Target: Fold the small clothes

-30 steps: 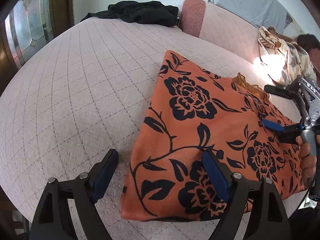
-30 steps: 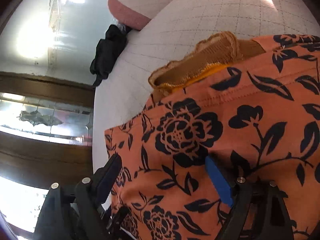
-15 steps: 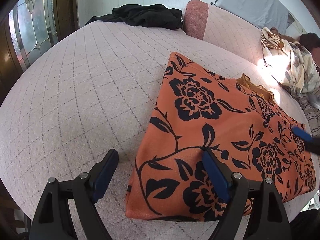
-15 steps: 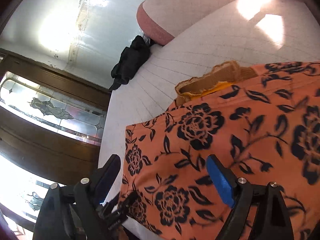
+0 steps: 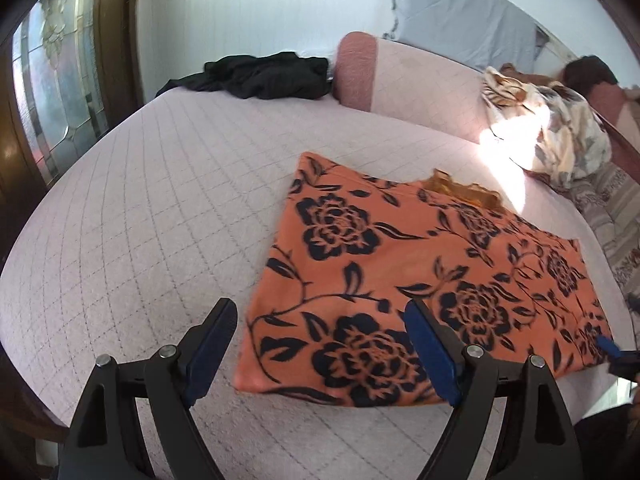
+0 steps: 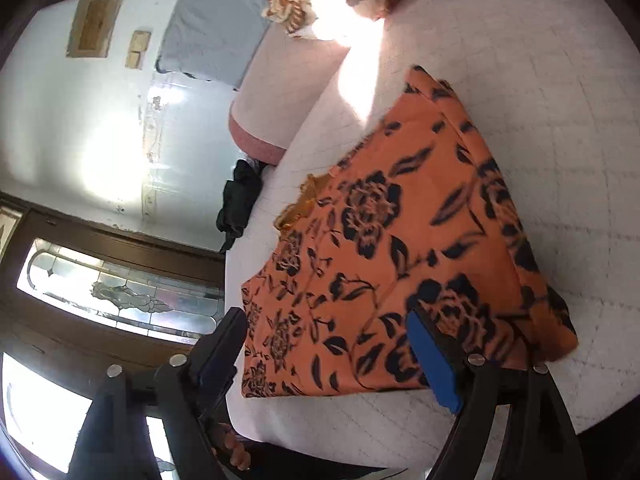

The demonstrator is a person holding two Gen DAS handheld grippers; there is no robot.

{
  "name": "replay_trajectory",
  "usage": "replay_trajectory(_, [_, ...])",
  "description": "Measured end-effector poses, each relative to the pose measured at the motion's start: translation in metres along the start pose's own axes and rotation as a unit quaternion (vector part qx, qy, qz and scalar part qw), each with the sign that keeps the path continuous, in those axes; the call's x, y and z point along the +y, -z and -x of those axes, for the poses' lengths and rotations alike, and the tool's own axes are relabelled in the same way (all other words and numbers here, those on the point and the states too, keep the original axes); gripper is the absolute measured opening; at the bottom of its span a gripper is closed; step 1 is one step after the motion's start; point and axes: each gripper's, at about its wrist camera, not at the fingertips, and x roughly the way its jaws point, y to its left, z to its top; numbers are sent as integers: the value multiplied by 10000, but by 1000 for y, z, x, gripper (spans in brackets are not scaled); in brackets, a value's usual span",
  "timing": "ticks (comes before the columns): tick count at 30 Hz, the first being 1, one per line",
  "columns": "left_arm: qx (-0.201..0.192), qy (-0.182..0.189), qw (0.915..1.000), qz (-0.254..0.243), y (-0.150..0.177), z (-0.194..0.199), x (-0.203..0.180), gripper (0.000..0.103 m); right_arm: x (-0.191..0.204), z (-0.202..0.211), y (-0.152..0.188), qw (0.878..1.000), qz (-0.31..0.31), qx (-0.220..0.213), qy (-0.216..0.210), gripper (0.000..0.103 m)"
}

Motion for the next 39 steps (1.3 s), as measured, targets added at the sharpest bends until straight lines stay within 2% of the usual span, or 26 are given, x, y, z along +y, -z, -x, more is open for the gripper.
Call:
replay_trajectory(1, [148,27,9998,-110,2,-5,-4,86,-14,-5,0,9997,-178,56,185,84])
replay_trajectory(2, [362,76,9992,-169,5,-13,-6,86,-28,-6,-1,9991,-386,6,197,83])
replay_trajectory(3, [624,91,9978,-201,8,-23,-7,86,-35,-2,-1,9980,-627,-94,-42,83])
replay_trajectory(4, [872,-61,9959,-238,13,-33,-7,86,-32,4,-2,9976,-662,-160,-89,83])
replay_trajectory(5, [883,-205,9955,-283,14,-35,-8,86,-25,10,-3,9986,-480,-232,-6,84])
replay_trajectory(7, [761,-192,9966,-267,14,-30,-9,86,-11,21,-2,9993,-114,-339,89,85])
replay_trajectory(9, [608,-109,9980,-135,12,-21,-9,86,-9,22,2,9995,-65,-308,0,87])
replay_trajectory(11, [482,-111,9987,-97,10,-16,-9,86,-21,21,5,9988,-239,-216,381,87])
replay_trajectory(13, [387,-86,9992,-89,8,-11,-9,86,-20,29,9,9987,-307,-356,173,87])
replay_trajectory(16, [254,40,9997,-23,4,-4,-13,86,-3,45,17,9987,39,-491,116,87])
replay_trajectory(18, [255,135,9996,9,2,-6,-17,86,-6,42,27,9991,-251,-340,-63,87])
replay_trajectory(20, [303,224,9993,31,1,-9,-23,86,-22,29,38,9972,-739,-62,-31,87])
replay_trajectory(24, [317,355,9988,-101,-1,-15,-40,86,-46,15,40,9910,-1319,-191,78,88])
replay_trajectory(30, [362,517,9973,-366,0,-26,-73,86,-45,16,22,9854,-1460,-863,168,88])
replay_trajectory(31, [427,496,9967,-475,2,-31,-79,86,-45,17,20,9844,-1488,-925,182,88])
replay_trajectory(33, [809,389,9933,-732,7,-51,-92,86,-45,20,16,9837,-1434,-1048,272,88])
replay_trajectory(34, [908,300,9921,-815,10,-58,-96,86,-45,20,15,9834,-1437,-1067,286,88])
replay_trajectory(36, [792,124,9917,-1004,12,-59,-103,86,-45,16,9,9847,-1399,-983,334,88])
replay_trajectory(38, [759,297,9920,-960,6,-53,-106,86,-39,13,5,9867,-1266,-913,445,86])
replay_trajectory(39, [682,388,9930,-881,2,-48,-106,86,-36,13,3,9887,-1122,-873,474,76])
